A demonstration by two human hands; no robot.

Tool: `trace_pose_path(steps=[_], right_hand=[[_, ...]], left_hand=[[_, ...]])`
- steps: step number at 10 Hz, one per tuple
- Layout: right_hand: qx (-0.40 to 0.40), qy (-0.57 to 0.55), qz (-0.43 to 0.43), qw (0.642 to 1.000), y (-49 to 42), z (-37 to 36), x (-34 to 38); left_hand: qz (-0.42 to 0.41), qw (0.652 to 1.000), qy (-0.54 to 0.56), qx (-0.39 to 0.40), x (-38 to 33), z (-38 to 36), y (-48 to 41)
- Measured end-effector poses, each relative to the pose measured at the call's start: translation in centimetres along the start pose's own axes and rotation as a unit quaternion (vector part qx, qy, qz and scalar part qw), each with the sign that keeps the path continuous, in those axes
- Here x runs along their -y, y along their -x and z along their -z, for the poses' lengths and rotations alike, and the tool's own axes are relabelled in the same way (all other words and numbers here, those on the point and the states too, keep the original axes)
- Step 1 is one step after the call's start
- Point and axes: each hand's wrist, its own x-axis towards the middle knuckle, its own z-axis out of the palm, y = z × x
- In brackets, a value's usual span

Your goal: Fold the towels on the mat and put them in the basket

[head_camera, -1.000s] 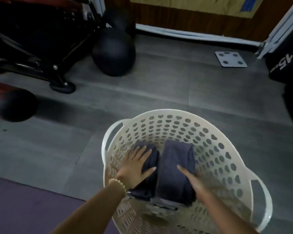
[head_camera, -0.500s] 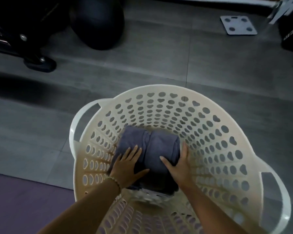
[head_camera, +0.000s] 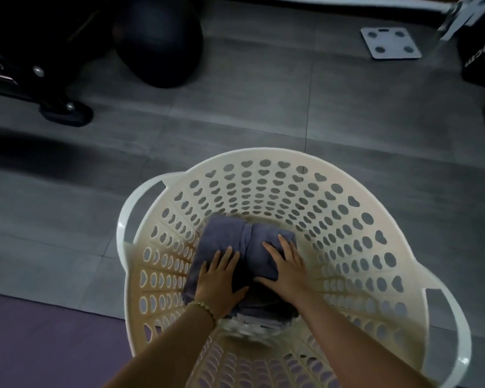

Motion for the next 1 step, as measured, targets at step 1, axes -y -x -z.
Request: trace_pose_path(steps=[1], right_hand=[[0.033,0.019,-0.015,0.999,1.01,2.21,1.63]], left_hand=[[0.015,0.998,0.053,-0.03,0.31,1.84,1.7]])
